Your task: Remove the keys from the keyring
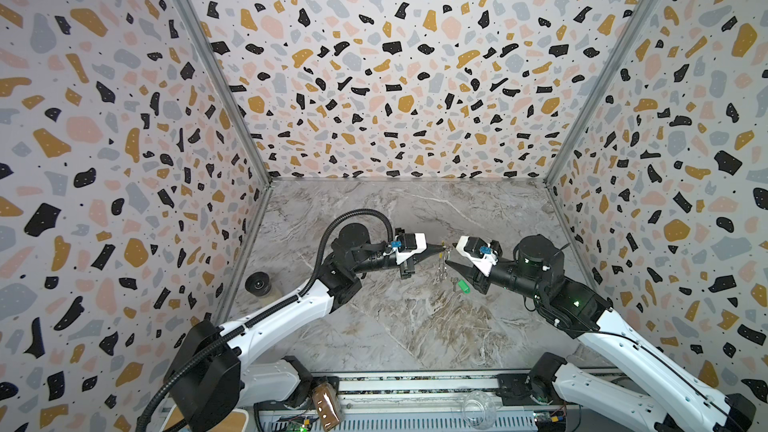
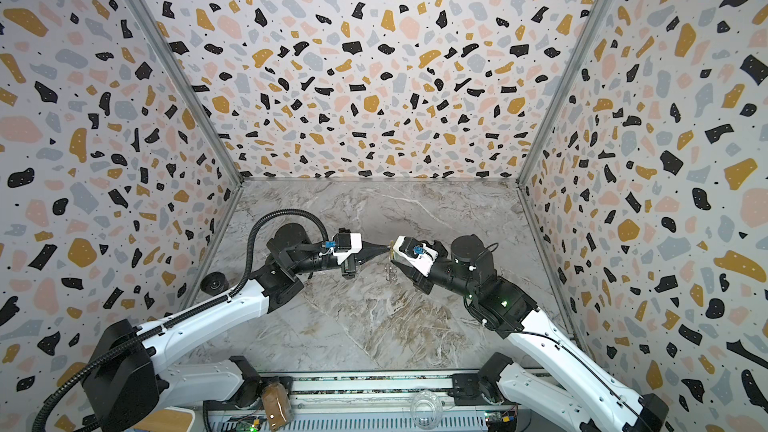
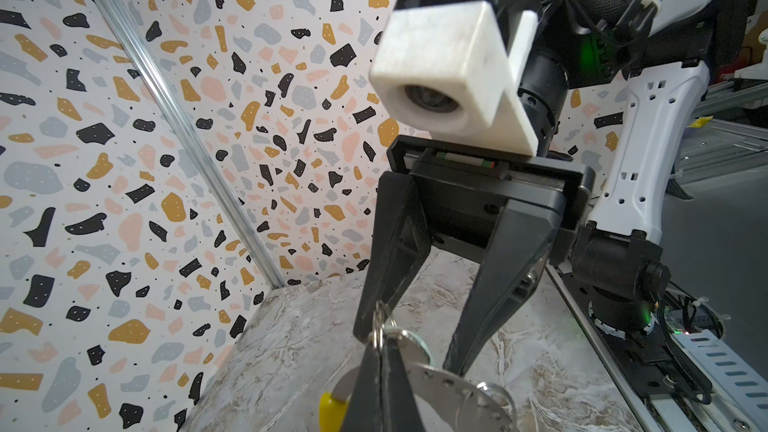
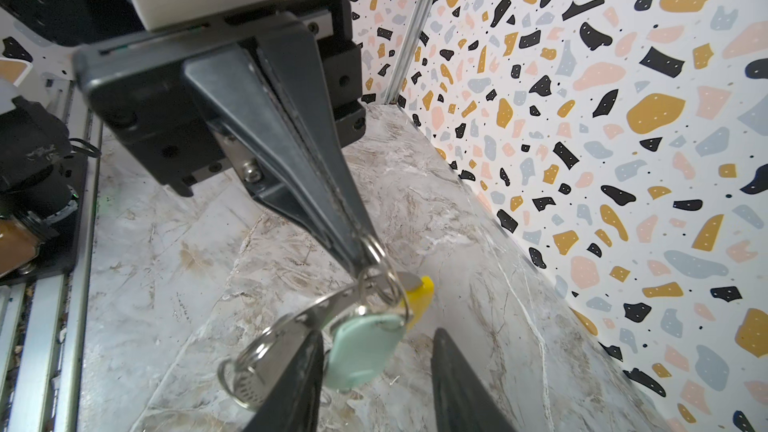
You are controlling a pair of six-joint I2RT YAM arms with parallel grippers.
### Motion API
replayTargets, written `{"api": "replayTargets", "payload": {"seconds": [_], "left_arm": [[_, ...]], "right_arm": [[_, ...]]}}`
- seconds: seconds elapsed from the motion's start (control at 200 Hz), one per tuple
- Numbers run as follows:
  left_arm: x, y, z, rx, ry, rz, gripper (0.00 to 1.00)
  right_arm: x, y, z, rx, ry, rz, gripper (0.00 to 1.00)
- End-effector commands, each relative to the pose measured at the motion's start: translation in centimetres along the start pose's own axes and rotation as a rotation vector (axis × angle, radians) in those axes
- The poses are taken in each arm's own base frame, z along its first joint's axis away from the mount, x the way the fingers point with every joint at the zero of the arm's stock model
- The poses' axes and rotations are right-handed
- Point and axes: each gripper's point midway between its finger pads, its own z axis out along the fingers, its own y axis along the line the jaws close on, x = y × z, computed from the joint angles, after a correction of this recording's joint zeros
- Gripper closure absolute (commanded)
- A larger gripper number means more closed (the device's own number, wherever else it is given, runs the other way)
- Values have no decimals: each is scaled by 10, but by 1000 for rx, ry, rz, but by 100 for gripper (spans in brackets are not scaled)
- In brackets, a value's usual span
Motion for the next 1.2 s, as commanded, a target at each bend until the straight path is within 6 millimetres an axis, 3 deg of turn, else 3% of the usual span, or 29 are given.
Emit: {"api": "replayTargets", "payload": {"seconds": [0.0, 0.721, 1.061, 1.191], "left_arm": [[-12, 5, -3, -27, -46, 40, 100], [-14, -4, -5, 37, -35, 66, 100], [-19, -2, -9, 26, -51, 70, 100], [-19, -2, -9, 23, -51, 68, 100]], "right_arm": [[-7, -2, 3, 0, -30, 10, 56], [-2, 9, 2, -55, -10, -37, 77], [10, 9, 9, -53, 28, -20, 79], [6, 7, 9, -44, 17, -24, 80]]}}
